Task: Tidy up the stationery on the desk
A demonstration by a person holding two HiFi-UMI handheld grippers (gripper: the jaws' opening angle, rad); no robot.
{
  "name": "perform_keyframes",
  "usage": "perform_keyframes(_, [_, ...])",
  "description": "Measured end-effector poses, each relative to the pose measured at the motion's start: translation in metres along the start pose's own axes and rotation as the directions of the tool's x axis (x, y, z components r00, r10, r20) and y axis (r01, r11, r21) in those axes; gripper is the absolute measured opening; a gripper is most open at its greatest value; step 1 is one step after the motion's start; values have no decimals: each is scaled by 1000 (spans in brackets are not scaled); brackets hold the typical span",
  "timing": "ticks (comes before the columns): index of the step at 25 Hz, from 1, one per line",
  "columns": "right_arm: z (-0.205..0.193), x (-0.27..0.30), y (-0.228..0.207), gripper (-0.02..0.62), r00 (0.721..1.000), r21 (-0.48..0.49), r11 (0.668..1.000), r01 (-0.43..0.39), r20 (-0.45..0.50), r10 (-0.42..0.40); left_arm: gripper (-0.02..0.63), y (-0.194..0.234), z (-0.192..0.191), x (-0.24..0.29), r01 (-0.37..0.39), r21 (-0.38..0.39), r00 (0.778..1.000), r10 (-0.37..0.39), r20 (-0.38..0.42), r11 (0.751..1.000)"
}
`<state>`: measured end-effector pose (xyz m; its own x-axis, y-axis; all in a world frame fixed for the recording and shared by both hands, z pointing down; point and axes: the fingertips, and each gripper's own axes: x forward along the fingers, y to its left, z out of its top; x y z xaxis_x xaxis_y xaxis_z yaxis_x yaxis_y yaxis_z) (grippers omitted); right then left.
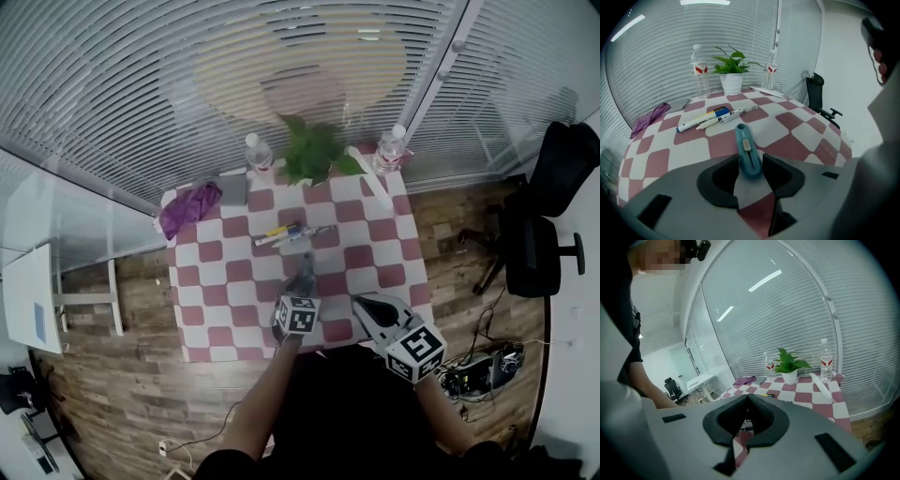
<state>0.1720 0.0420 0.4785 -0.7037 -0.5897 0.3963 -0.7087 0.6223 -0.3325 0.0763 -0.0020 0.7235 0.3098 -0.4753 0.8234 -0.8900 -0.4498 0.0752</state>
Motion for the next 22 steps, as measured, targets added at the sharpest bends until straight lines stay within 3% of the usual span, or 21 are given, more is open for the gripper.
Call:
perform_keyframes(6, [-4,9,-8,21,1000,27,1000,-1,-11,1,163,3,1,-6,-21,-24,999,22,29,999])
perform_keyframes(12, [-4,29,-3,21,1000,49,999,-17,-19,18,149,52,-6,-30,-95,-143,992,106,69,985])
perform_keyframes(15, [-3,37,3,21,999,53,998,-27,-24,29,147,88,-17,-41,-166,-201,980,183,71,965])
perform_keyframes(19, [-4,45,10,21,999,55,998,-34,-40,37,146,136,-36,-56,-279,-303,951,306,46,911])
perform_keyframes(22, [-5,52,14,21,998,53,998,-35,-57,38,146,158,-42,-63,-316,-351,937,347,28,881])
